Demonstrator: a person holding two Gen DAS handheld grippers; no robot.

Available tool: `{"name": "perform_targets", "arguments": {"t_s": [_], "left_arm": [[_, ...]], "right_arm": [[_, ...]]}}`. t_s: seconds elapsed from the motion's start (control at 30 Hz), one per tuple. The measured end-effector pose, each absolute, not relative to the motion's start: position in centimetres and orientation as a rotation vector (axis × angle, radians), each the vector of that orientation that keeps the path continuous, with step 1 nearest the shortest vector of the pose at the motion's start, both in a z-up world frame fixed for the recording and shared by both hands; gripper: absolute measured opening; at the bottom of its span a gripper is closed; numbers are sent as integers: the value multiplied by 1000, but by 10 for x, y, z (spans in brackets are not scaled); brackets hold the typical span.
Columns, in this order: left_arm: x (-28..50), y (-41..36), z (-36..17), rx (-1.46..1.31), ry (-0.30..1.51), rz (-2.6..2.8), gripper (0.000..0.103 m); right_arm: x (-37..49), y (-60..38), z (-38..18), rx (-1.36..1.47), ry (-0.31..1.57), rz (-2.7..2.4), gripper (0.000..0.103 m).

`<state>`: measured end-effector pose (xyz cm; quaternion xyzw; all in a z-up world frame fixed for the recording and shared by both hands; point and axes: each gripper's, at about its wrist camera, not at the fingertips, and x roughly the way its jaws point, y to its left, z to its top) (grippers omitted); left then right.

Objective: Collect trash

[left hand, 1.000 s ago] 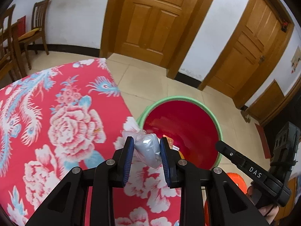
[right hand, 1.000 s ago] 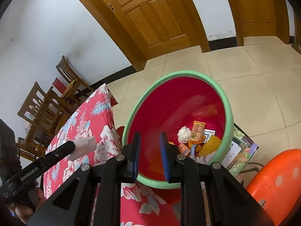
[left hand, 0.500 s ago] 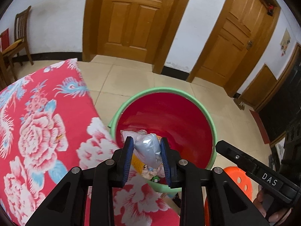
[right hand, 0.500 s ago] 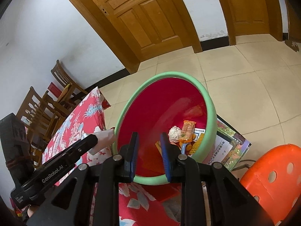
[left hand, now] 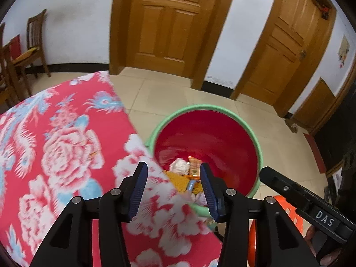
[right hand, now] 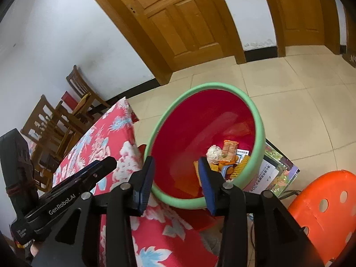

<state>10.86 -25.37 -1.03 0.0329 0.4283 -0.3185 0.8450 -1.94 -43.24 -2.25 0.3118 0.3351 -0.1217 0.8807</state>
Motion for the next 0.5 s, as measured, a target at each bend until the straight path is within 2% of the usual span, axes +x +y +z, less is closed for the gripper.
{"name": "perform_targets", "arguments": {"t_s": [0.27,0.43,0.5], "left_arm": [[103,-209,0,44,888,-555,62],[100,-176,4,25,887,-469,65],[99,-164,6,17,888,-435,65]], "right_arm": [[-15,-399,-11,593,700,-197,56],[-12,-376,-5,560,706,-158,61],[-11,-366,-2,544,708,-144,67]]}}
